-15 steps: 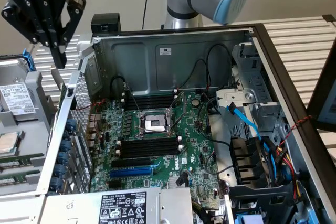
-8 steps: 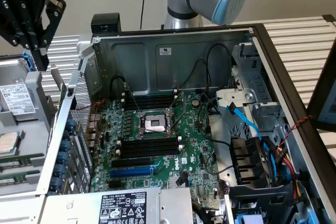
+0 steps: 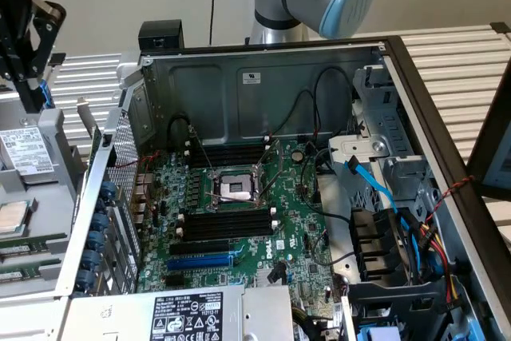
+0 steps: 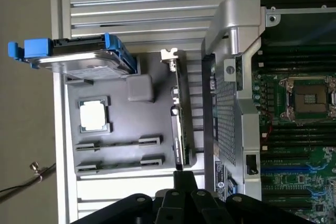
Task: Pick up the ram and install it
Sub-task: 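Reach for the ram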
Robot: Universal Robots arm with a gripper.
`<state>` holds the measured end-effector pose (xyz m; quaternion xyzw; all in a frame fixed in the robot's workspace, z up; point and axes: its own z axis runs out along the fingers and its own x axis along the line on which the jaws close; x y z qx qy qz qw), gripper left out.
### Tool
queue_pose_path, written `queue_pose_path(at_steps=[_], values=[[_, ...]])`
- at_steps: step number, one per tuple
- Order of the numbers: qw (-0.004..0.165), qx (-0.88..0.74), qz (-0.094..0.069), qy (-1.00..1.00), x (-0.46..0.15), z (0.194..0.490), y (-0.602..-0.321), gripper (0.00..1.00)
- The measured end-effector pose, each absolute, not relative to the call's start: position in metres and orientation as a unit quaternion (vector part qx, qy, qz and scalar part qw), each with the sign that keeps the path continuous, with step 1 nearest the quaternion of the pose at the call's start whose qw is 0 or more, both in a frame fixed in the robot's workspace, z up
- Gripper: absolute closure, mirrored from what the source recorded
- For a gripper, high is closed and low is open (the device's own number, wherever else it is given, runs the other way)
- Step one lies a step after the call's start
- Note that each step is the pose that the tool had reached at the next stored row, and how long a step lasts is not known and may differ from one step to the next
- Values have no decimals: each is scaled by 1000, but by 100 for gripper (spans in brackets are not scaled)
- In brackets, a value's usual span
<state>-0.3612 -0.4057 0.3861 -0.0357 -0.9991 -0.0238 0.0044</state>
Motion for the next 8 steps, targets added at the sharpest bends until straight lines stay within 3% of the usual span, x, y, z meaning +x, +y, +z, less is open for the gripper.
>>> queue_pose_path(at_steps=[8], values=[[10, -36, -24, -999, -398, 384, -406, 89]])
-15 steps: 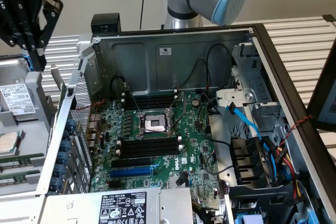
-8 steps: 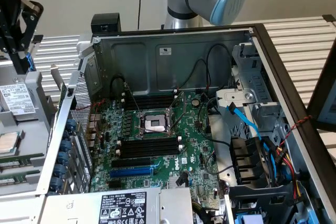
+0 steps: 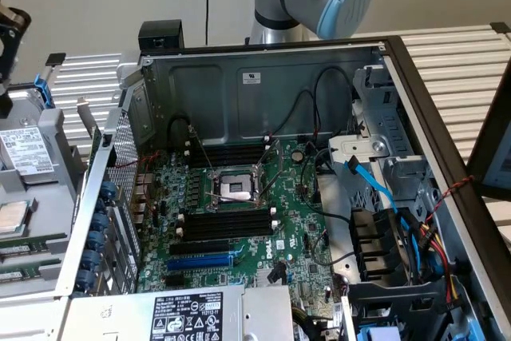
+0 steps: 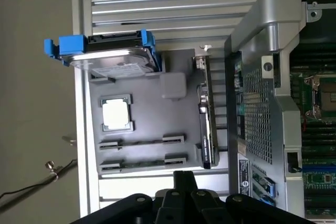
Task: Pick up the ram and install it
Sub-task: 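Reach for the ram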
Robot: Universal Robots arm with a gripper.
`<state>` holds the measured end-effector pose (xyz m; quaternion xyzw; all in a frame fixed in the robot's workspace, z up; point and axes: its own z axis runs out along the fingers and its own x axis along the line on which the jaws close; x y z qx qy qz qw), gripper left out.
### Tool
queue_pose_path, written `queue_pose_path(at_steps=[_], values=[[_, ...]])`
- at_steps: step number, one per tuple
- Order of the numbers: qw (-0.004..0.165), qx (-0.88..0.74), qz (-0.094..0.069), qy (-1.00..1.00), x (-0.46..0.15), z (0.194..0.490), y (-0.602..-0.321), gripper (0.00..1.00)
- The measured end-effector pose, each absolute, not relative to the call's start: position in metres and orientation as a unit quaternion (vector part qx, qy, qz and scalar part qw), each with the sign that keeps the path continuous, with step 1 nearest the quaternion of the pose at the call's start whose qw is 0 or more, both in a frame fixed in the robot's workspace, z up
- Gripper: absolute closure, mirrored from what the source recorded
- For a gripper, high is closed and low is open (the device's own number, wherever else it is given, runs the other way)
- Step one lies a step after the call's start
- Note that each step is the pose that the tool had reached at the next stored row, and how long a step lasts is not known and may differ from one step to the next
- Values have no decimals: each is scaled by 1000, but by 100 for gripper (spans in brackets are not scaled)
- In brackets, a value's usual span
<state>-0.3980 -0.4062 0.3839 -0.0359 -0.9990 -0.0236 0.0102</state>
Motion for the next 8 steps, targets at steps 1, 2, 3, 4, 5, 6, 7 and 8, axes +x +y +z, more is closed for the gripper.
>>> queue_pose_path(at_steps=[1, 2, 3, 4, 5, 6, 7, 8], values=[[10, -36, -24, -999, -402, 383, -407, 89], [11, -34, -25, -999, -404, 382, -408, 89], [11, -29, -27, -999, -405, 380, -408, 89], [11, -22, -27, -999, -405, 379, -408, 89], [11, -13, -27, -999, -405, 378, -408, 89], [12, -4, -27, -1000, -406, 377, -408, 89], [12, 5, -27, -1000, -406, 377, -408, 89], [12, 15, -27, -999, -406, 376, -408, 89]])
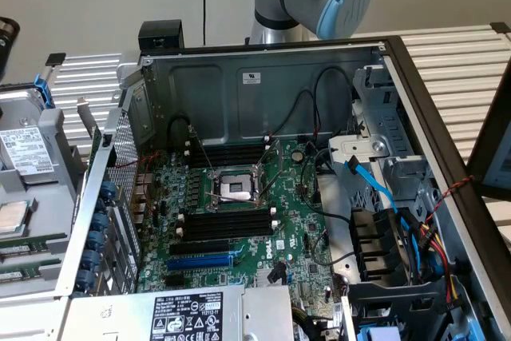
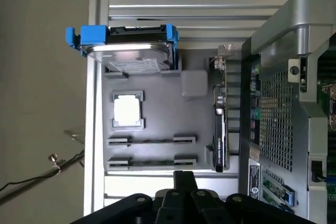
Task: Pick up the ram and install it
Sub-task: 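Reach for the ram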
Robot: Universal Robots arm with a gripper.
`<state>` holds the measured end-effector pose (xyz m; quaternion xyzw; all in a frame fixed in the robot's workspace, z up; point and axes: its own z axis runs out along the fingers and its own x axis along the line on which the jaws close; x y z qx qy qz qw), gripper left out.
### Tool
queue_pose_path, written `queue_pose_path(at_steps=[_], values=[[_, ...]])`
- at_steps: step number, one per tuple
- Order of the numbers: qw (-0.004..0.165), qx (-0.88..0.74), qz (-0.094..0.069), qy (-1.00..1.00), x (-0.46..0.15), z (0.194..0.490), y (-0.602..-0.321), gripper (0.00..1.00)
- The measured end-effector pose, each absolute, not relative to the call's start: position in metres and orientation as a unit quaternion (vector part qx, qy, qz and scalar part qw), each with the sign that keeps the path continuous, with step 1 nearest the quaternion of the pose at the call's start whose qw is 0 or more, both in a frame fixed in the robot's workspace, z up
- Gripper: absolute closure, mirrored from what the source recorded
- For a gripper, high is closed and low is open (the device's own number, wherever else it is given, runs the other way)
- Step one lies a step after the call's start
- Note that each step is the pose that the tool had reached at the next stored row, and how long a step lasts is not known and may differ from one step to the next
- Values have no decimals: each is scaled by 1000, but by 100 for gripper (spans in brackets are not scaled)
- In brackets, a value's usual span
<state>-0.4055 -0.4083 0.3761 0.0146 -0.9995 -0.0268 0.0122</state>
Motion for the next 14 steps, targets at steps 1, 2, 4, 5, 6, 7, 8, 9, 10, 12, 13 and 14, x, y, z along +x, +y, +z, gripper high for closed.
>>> queue_pose_path(at_steps=[1, 2, 4, 5, 6, 7, 8, 9, 10, 12, 13, 14], values=[[12, 23, -27, -999, -406, 376, -408, 89], [13, 33, -27, -999, -406, 375, -408, 89], [13, 50, -26, -998, -406, 374, -408, 89], [13, 60, -26, -998, -406, 374, -408, 89], [14, 68, -26, -997, -406, 373, -408, 89], [14, 77, -26, -997, -406, 373, -408, 89], [14, 87, -26, -996, -406, 373, -408, 89], [14, 95, -26, -995, -406, 372, -408, 89], [15, 105, -26, -994, -406, 372, -408, 89], [16, 131, -22, -991, -406, 372, -408, 89], [16, 141, -20, -990, -406, 372, -408, 89], [17, 149, -19, -988, -406, 372, -408, 89]])
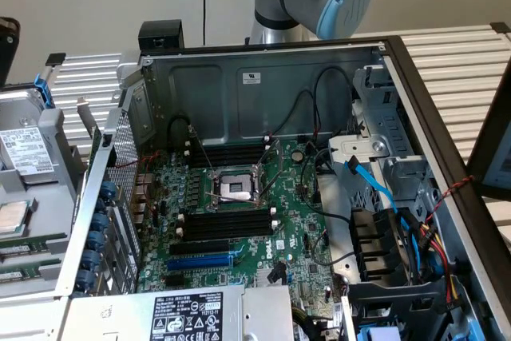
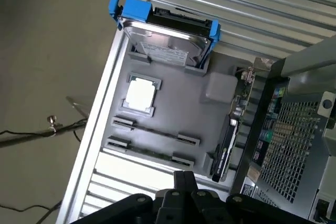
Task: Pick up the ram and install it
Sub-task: 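Reach for the ram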
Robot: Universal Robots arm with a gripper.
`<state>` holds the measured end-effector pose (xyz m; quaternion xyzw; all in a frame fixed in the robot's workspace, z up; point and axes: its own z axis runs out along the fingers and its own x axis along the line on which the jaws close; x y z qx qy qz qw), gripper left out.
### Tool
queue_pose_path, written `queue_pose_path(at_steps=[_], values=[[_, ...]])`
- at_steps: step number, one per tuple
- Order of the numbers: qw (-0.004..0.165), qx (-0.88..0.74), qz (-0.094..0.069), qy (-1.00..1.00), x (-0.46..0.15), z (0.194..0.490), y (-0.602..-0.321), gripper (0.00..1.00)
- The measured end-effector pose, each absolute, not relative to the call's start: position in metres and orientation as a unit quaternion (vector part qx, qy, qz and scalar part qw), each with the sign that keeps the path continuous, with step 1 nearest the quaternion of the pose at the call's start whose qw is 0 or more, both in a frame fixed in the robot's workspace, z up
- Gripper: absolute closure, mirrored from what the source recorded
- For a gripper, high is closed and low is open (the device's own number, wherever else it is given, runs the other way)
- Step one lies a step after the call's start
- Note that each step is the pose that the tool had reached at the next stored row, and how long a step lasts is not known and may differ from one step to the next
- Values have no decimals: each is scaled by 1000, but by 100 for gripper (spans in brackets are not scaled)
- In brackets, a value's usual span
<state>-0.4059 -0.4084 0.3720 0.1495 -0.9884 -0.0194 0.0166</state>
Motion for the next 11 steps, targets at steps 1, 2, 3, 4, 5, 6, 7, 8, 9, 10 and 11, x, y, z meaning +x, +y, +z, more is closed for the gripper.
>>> queue_pose_path(at_steps=[1, 2, 3, 4, 5, 6, 7, 8, 9, 10, 11], values=[[17, 158, -19, -987, -406, 372, -408, 89], [17, 168, -19, -986, -406, 372, -408, 89], [17, 177, -19, -984, -406, 371, -408, 89], [17, 185, -19, -982, -406, 371, -408, 89], [18, 195, -19, -981, -406, 370, -408, 89], [18, 203, -18, -979, -406, 370, -408, 89], [18, 213, -18, -977, -406, 369, -408, 89], [18, 221, -18, -975, -406, 369, -408, 89], [18, 230, -18, -973, -406, 368, -408, 89], [18, 239, -18, -971, -406, 368, -408, 89], [19, 248, -18, -968, -406, 367, -408, 89]])
